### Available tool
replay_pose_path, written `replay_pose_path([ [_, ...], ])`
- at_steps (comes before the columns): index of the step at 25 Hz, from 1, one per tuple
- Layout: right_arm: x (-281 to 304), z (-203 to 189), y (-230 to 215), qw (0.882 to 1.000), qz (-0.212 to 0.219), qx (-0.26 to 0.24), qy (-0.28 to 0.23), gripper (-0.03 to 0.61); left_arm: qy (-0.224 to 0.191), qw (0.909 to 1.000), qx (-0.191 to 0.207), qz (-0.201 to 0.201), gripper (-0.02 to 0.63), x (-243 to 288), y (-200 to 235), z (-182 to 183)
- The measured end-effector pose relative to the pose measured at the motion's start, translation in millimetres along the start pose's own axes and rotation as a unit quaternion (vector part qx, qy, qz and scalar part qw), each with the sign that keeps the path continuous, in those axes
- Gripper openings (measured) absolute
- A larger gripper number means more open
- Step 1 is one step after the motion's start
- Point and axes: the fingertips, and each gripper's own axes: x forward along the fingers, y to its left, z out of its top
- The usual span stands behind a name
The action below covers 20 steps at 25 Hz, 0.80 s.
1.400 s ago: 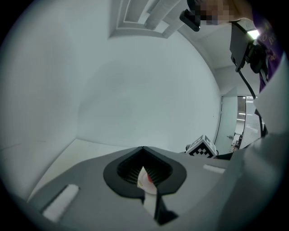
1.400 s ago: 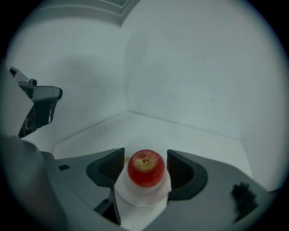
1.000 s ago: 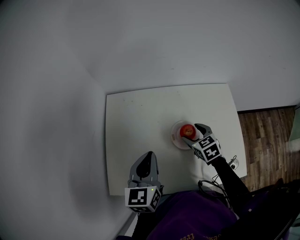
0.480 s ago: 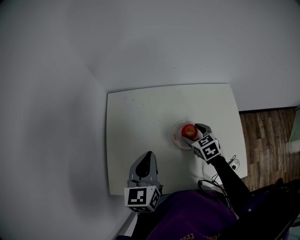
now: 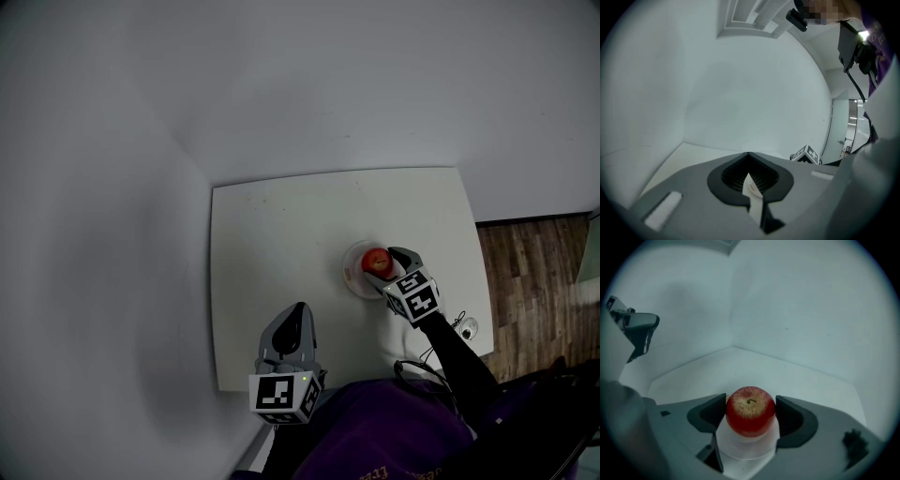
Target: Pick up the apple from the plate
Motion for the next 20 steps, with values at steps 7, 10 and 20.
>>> replay_pose_path([
  [7, -3.2, -0.1, 0.2, 1.000, 0.001, -0.003, -0.003, 0.331, 0.000, 1.0000, 0.002, 0.001, 0.006, -1.5, 0.8, -0.2],
  [10, -5.3, 1.5, -1.3, 1.000, -0.003, -0.004, -0.006, 0.331, 0.001, 1.0000, 0.004, -0.002, 0.006, -1.7, 1.1, -1.0],
  [20, -16.8, 6.9, -6.6, 1.000, -0.012, -0.005, -0.015, 0.331, -0.002, 1.0000, 0.005, -0.004, 0.006, -2.6, -1.8, 2.0],
])
